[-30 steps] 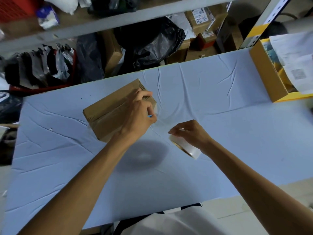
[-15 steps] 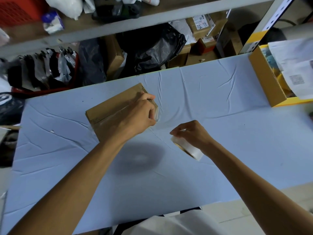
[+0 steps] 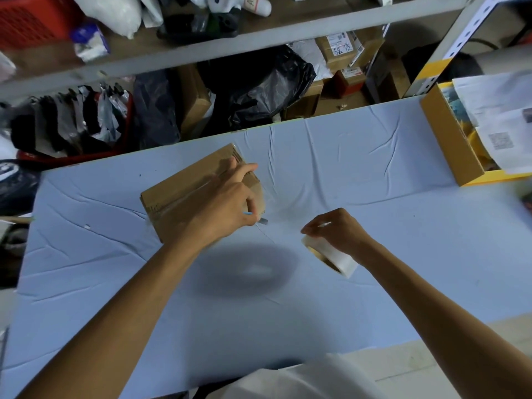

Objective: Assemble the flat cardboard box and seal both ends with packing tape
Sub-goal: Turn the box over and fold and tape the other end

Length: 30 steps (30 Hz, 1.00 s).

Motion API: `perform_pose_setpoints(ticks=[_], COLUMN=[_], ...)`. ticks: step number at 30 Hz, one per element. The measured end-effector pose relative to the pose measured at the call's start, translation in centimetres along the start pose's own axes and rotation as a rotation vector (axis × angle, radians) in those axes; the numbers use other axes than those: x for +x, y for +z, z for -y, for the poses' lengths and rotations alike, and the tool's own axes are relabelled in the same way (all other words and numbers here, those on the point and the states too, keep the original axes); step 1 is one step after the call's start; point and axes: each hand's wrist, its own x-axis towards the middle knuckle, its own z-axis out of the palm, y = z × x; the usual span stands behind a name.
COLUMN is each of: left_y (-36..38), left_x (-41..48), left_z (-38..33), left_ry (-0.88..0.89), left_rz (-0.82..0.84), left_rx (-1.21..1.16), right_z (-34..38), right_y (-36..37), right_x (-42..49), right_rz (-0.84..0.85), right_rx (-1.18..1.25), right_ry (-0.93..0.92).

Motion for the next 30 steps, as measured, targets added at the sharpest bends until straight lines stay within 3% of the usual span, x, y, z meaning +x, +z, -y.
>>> perform_pose_setpoints(ticks=[4, 12, 16, 21, 30], left_y=[-0.9, -0.6, -0.6, -0.6, -0.4], left_x=[-0.1, -0.5, -0.6, -0.6, -0.6], left_z=[0.4, -0.1, -0.1, -0.4, -0.5], left_ry=[0.016, 0.028, 0.017, 0.006, 0.007], left_rz=[0.010, 0.032, 0.049, 0.054, 0.056], left_rx=[-0.021, -0.059, -0.076, -0.079, -0.067], right_z=[-1.8, -2.1, -1.7, -2.1, -2.6], right_y=[-0.1, -0.4, -0.3, 0.5, 1.8], right_x=[-0.5, -1.1, -1.3, -1.3, -2.2], right_rz=[0.048, 0.098, 0.081, -0.010, -0.165], right_rx=[-0.165, -0.063, -0.035, -0.039, -0.369], right_ry=[0.070, -0.089, -0.080, 0.015, -0.156])
